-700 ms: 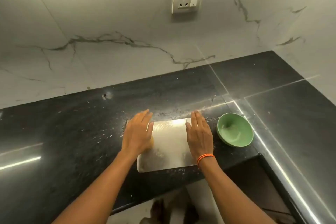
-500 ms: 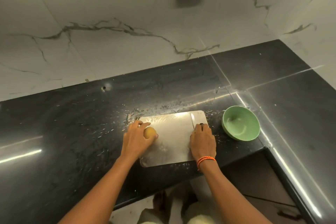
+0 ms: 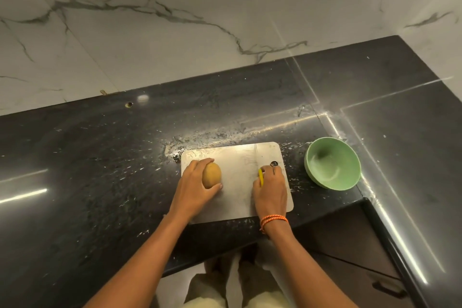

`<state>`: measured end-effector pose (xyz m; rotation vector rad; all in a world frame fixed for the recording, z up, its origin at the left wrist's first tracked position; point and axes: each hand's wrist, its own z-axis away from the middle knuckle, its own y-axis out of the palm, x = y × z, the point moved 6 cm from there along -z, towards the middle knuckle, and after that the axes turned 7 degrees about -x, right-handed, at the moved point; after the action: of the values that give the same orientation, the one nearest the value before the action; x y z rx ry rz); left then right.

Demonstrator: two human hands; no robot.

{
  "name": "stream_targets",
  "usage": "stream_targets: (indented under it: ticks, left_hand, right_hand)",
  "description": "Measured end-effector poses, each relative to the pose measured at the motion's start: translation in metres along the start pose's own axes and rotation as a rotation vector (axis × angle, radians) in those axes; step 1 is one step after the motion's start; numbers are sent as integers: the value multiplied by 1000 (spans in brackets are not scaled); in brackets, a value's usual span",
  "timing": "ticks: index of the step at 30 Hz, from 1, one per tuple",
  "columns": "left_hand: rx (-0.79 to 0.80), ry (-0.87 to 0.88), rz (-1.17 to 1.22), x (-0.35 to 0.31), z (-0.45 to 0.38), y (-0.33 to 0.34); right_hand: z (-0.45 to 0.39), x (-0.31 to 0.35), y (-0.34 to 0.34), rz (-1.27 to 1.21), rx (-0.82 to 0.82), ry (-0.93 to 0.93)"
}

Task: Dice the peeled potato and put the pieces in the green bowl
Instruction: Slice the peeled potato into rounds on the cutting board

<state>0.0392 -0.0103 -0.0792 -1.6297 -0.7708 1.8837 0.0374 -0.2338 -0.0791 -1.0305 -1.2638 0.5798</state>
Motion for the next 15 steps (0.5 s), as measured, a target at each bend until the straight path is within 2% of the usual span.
stream_targets:
  ticks: [7, 15]
  left_hand:
    - [-66, 65, 36, -7, -6, 8]
    - [-39, 151, 71, 9, -2, 6]
  right_hand:
    - [11, 24, 9, -123, 64, -116]
    - [34, 39, 19, -144, 85, -180]
